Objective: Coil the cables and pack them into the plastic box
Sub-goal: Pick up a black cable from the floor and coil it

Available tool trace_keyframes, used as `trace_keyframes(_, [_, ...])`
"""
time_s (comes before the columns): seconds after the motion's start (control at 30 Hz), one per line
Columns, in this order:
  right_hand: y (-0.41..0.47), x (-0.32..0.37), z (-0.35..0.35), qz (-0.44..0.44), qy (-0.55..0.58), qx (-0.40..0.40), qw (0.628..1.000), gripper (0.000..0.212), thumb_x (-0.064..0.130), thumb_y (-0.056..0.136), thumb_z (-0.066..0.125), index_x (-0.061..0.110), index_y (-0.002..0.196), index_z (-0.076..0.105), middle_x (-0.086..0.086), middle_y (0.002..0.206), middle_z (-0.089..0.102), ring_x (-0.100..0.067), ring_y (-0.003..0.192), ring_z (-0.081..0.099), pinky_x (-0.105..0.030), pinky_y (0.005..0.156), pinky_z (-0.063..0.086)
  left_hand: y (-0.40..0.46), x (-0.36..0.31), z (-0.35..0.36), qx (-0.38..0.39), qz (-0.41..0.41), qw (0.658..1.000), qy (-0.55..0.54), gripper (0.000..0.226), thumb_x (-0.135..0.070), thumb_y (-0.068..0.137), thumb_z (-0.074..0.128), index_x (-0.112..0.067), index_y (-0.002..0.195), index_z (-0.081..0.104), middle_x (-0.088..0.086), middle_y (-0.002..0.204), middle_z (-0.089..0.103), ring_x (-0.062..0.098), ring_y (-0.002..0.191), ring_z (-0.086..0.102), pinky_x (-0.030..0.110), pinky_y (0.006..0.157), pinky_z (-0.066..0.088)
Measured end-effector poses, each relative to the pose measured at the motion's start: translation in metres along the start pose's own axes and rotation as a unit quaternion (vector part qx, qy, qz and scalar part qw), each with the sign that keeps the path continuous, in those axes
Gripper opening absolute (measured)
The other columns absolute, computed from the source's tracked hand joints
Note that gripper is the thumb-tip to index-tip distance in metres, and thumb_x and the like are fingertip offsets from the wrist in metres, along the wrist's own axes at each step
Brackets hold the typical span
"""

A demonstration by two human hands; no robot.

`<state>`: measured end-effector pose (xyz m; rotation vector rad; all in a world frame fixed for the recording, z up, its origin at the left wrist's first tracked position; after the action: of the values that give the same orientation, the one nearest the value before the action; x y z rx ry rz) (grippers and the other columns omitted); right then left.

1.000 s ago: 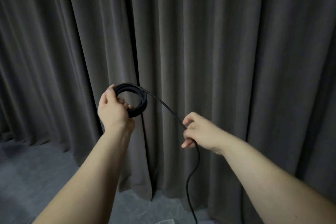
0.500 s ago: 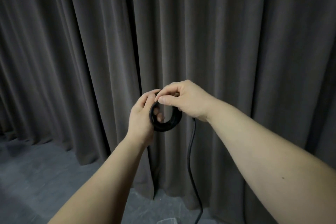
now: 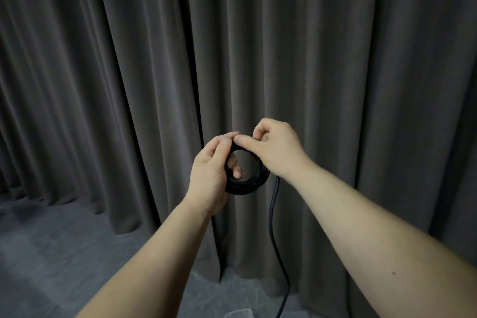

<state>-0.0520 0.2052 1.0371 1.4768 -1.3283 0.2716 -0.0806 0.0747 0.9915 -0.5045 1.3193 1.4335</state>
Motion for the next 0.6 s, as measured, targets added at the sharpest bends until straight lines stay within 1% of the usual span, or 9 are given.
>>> trace_keyframes(0.07, [0.001, -0.003, -0.001, 0.016, 0.126, 0.062, 0.99, 0.017, 0.011, 0.084, 0.069, 0.012, 0.071, 0.058, 0.005, 0.051, 0.045, -0.006, 0.044, 0.037, -0.022, 0.048, 0.032, 0.001, -0.002, -0.004, -0.006, 0.016, 1.0, 0.011, 0.022, -0.02, 0.101, 0.046, -0.014, 0.104, 0.067, -0.001, 0.054, 0.043, 0.013, 0.044, 0.037, 0.026, 0.05, 0.041])
trace_keyframes(0.1, [0.001, -0.004, -0.002, 0.031, 0.183, 0.089, 0.979, 0.014, 0.0, 0.085, 0.062, 0.009, 0.075, 0.06, 0.001, 0.054, 0.049, -0.007, 0.045, 0.04, -0.022, 0.047, 0.034, 0.002, -0.003, -0.006, -0.011, 0.024, 1.0, 0.017, 0.021, -0.019, 0.101, 0.046, -0.014, 0.105, 0.066, -0.002, 0.053, 0.042, 0.012, 0.042, 0.036, 0.026, 0.049, 0.041])
trace_keyframes(0.17, [0.001, -0.005, -0.007, 0.048, 0.239, 0.1, 0.965, 0.018, -0.009, 0.085, 0.056, 0.007, 0.081, 0.064, -0.006, 0.063, 0.055, -0.009, 0.049, 0.045, -0.021, 0.047, 0.04, 0.002, -0.004, -0.008, -0.013, 0.031, 0.999, 0.021, 0.019, -0.018, 0.101, 0.047, -0.013, 0.106, 0.064, -0.003, 0.051, 0.041, 0.011, 0.041, 0.035, 0.026, 0.049, 0.04])
trace_keyframes(0.23, [0.004, -0.008, -0.014, 0.035, 0.237, 0.05, 0.97, 0.019, -0.007, 0.085, 0.059, 0.01, 0.08, 0.065, -0.01, 0.07, 0.058, -0.007, 0.05, 0.049, -0.019, 0.047, 0.042, 0.001, -0.005, -0.004, 0.001, 0.031, 0.999, 0.008, 0.018, -0.018, 0.1, 0.048, -0.012, 0.105, 0.064, -0.004, 0.052, 0.039, 0.01, 0.04, 0.032, 0.024, 0.048, 0.038])
trace_keyframes(0.33, [0.003, -0.02, -0.017, 0.014, 0.193, -0.023, 0.981, 0.019, -0.001, 0.083, 0.066, 0.016, 0.074, 0.066, -0.004, 0.067, 0.061, -0.006, 0.053, 0.052, -0.02, 0.048, 0.043, -0.001, -0.004, 0.003, 0.014, 0.018, 1.0, -0.02, 0.017, -0.018, 0.099, 0.049, -0.013, 0.104, 0.064, -0.004, 0.054, 0.038, 0.009, 0.04, 0.03, 0.022, 0.048, 0.036])
trace_keyframes(0.43, [-0.004, -0.025, -0.015, -0.012, 0.166, -0.048, 0.985, 0.019, 0.004, 0.085, 0.064, 0.02, 0.078, 0.07, 0.005, 0.067, 0.065, -0.005, 0.059, 0.056, -0.021, 0.06, 0.046, -0.001, -0.005, 0.004, -0.011, 0.019, 0.999, -0.044, 0.016, -0.015, 0.099, 0.049, -0.013, 0.104, 0.064, -0.002, 0.054, 0.037, 0.01, 0.041, 0.029, 0.022, 0.046, 0.035])
trace_keyframes(0.47, [-0.007, -0.024, -0.014, -0.026, 0.149, -0.056, 0.987, 0.017, 0.006, 0.086, 0.064, 0.021, 0.082, 0.071, 0.007, 0.073, 0.067, -0.003, 0.064, 0.059, -0.019, 0.066, 0.046, -0.001, -0.005, 0.003, -0.024, 0.021, 0.998, -0.052, 0.015, -0.014, 0.099, 0.049, -0.013, 0.105, 0.064, -0.002, 0.054, 0.036, 0.01, 0.041, 0.029, 0.022, 0.046, 0.035])
trace_keyframes(0.53, [-0.015, -0.019, -0.007, -0.053, 0.099, -0.061, 0.992, 0.014, 0.015, 0.088, 0.064, 0.021, 0.099, 0.07, 0.006, 0.093, 0.068, -0.002, 0.084, 0.062, -0.017, 0.079, 0.045, 0.001, -0.007, 0.004, -0.044, 0.025, 0.996, -0.071, 0.015, -0.013, 0.099, 0.05, -0.013, 0.105, 0.063, -0.002, 0.053, 0.035, 0.009, 0.04, 0.029, 0.022, 0.045, 0.035])
trace_keyframes(0.6, [-0.022, -0.017, 0.004, -0.063, 0.039, -0.047, 0.996, 0.033, 0.024, 0.088, 0.064, 0.027, 0.121, 0.06, 0.007, 0.115, 0.061, -0.005, 0.103, 0.058, -0.018, 0.089, 0.042, 0.002, -0.01, 0.005, -0.055, 0.028, 0.994, -0.094, 0.014, -0.012, 0.099, 0.051, -0.013, 0.105, 0.063, -0.003, 0.052, 0.035, 0.009, 0.04, 0.029, 0.021, 0.045, 0.035])
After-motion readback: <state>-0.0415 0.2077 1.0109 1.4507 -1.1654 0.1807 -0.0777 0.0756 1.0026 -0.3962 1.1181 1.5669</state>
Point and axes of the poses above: each hand's wrist, its own y-axis towards the middle knuckle, its own z-axis out of the palm, x = y × z, the point moved 6 cm from there along y, towards the middle knuckle
